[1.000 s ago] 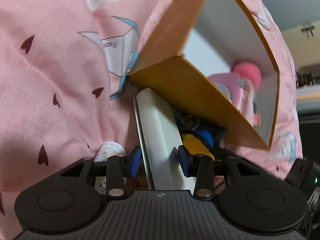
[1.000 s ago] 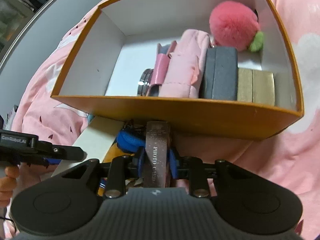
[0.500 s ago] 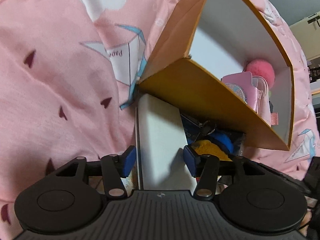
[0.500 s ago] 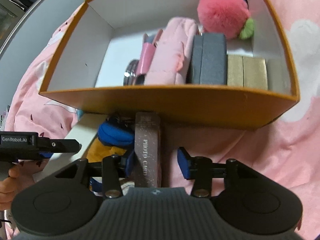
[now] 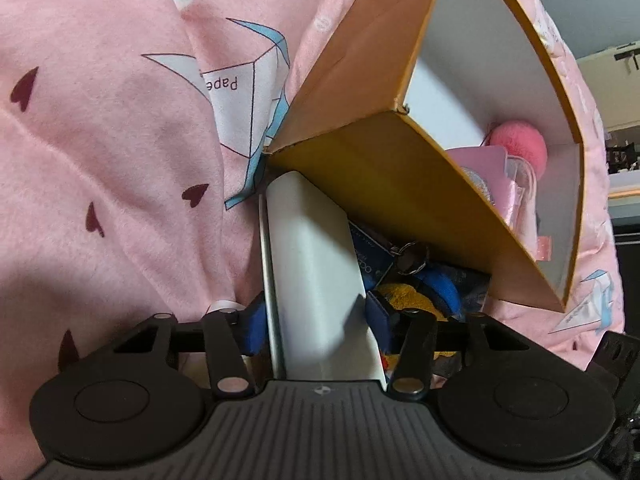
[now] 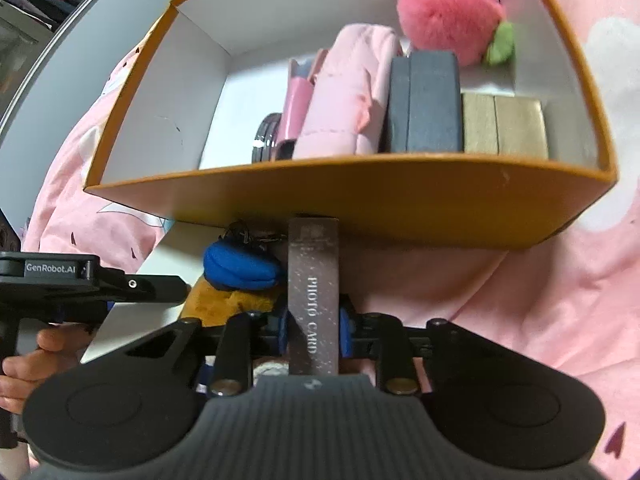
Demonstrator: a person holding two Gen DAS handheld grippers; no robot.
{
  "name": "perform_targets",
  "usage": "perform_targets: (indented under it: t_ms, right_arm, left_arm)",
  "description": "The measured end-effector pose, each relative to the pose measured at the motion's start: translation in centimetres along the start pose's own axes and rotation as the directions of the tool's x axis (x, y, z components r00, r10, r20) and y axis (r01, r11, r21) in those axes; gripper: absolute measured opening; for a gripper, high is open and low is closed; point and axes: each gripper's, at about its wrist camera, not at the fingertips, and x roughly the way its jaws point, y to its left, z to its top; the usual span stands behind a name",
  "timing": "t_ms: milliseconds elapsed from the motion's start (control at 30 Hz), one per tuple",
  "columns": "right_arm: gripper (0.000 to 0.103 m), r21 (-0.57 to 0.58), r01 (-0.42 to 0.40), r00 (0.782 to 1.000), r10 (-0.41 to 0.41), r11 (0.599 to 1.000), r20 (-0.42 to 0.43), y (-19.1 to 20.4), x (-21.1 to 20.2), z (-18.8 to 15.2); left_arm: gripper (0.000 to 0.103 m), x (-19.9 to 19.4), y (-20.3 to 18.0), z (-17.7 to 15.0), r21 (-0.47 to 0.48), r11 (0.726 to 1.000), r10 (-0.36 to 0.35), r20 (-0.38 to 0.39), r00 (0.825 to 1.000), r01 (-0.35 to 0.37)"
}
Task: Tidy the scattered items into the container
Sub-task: 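Lift the brown photo card box and white box up over the box rim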
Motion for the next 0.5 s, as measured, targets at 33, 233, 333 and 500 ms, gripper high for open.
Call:
perform_targets:
  t_ms: [33,233,333,500]
  right_arm:
    - [0.025,0.0,0.0,1.0,0.0,1.0,0.005,0.1,-0.3,-0.1]
    - [0.025,-0.027,0.029,0.999,-0.028,0.999,0.038,0.7,-2.3,-0.7]
    - [0.025,-0.068,0.062,0.996,-0.057,0.996,0.062,1.5,-3.4,-1.1]
    - [0.025,-0.117,0.118,0.986,-0.103,0.986,0.129,2.2,-5.4,-1.1]
  left_arm:
    - [0.051,-0.2,0.0,0.0,-0.004,1.0,-0.012,0.003,1.0,0.012]
    - [0.043,-1.3,-0.2,-0.4,-0.024,0.998,-0.054,0.019,0.998,0.054]
    - [0.044,-0.6,-0.4,-0.5,-0.046,0.998,-0.052,0.022,0.998,0.053]
    - [0.044,0.0,-1.4,-1.1,-0.054,0.997,-0.045,0.04,0.998,0.047]
